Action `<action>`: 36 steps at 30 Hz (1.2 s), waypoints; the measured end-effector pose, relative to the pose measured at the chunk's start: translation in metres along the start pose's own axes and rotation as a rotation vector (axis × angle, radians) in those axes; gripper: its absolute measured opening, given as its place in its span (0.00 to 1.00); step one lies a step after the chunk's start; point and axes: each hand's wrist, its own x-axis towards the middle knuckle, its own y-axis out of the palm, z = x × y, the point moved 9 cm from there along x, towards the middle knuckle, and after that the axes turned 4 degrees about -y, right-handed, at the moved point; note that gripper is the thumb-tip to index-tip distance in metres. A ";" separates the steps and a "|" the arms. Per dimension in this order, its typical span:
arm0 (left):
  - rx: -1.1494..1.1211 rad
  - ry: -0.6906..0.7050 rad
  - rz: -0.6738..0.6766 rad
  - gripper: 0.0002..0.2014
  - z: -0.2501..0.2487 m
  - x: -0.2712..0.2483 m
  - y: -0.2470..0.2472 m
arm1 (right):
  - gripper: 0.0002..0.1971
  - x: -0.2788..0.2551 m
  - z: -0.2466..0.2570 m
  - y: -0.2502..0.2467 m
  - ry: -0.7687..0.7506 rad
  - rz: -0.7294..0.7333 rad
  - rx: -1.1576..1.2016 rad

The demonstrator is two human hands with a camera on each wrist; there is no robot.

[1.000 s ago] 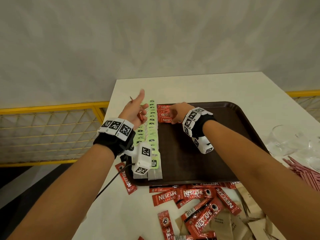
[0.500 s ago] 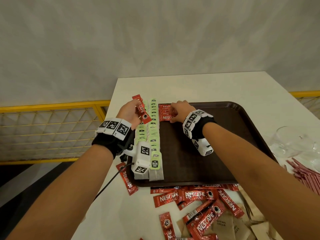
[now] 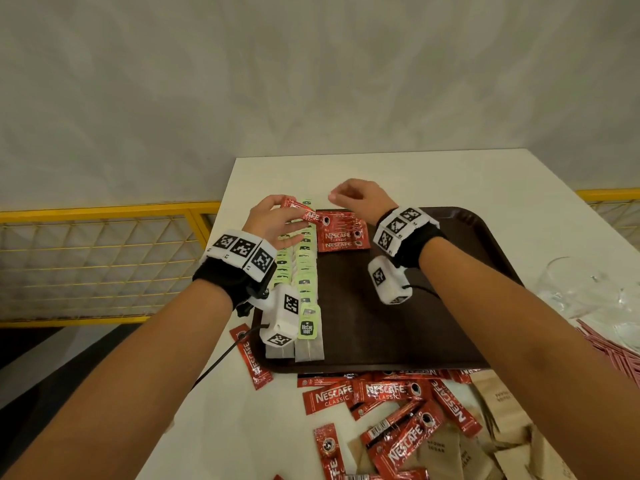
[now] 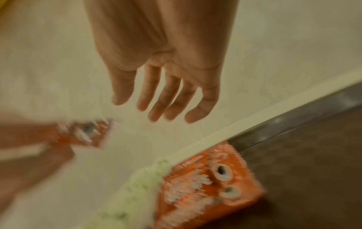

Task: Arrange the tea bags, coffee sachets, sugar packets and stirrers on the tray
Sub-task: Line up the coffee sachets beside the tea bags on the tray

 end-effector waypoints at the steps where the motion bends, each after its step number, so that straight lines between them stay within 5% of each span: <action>1: 0.017 0.000 -0.008 0.11 0.000 -0.001 0.002 | 0.13 -0.003 0.008 0.002 0.009 0.043 0.113; 4: 0.008 0.011 0.004 0.09 0.001 -0.004 0.009 | 0.11 -0.012 0.026 0.018 -0.003 0.235 0.184; 8: 0.110 0.055 0.001 0.06 0.000 -0.011 0.006 | 0.10 -0.016 0.018 0.020 0.032 0.295 0.046; 12: 0.293 0.067 -0.157 0.15 0.001 -0.004 -0.039 | 0.13 -0.023 -0.018 0.018 0.146 0.343 -0.202; 15: 0.415 -0.071 -0.246 0.20 0.023 0.001 -0.080 | 0.13 -0.026 -0.033 0.018 0.183 0.363 -0.292; 20: 0.410 -0.251 -0.023 0.17 0.072 0.002 -0.071 | 0.13 -0.019 -0.039 0.031 0.176 0.380 -0.453; 23: 0.392 -0.241 -0.016 0.11 0.072 0.003 -0.068 | 0.08 -0.014 -0.047 0.033 0.216 0.343 -0.482; 36: 0.318 -0.233 -0.040 0.18 0.083 0.010 -0.079 | 0.14 -0.003 -0.046 0.035 0.236 0.331 -0.506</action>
